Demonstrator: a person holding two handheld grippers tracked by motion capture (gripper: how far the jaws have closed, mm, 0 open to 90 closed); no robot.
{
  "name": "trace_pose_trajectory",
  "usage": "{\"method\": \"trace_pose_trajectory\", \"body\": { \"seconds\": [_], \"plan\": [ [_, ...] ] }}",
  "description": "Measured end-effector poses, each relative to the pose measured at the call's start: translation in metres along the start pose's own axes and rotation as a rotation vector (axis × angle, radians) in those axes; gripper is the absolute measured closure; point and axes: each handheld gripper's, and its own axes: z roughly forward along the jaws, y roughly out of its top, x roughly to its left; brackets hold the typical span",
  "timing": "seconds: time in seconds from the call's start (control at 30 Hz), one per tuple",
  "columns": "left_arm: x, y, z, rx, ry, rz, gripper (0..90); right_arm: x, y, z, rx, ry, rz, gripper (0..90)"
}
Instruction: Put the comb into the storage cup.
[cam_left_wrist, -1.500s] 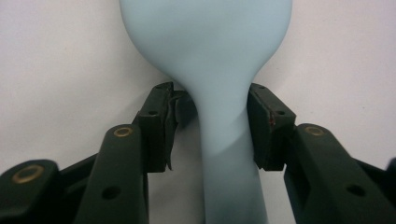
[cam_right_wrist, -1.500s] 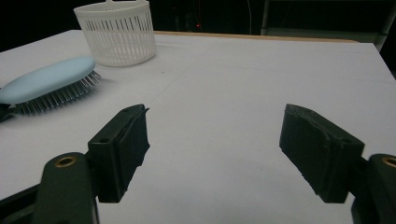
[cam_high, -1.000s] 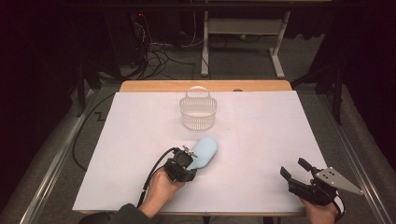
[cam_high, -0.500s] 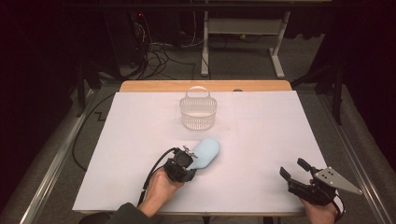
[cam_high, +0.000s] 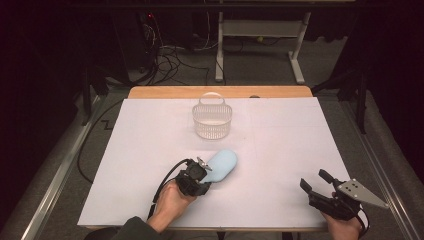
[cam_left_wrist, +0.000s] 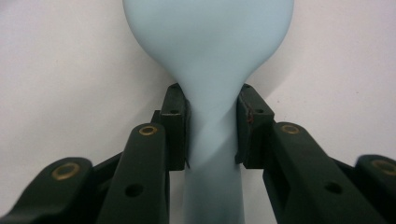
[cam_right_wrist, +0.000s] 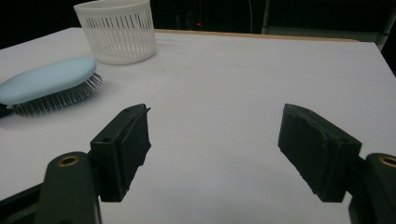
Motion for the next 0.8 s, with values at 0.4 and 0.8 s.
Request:
{"method": "trace_pose_trajectory", "body": {
  "seconds": [0.4, 0.8],
  "plan": [
    [0.003, -0.006, -0.010, -0.048, -0.012, 0.000, 69.2, 0.001, 0.000, 0.000, 0.000, -0.002, -0.006, 25.2],
    [0.008, -0.022, -0.026, -0.108, -0.039, 0.003, 69.2, 0.002, 0.001, 0.001, -0.002, 0.001, -0.005, 24.2]
  ]
}}
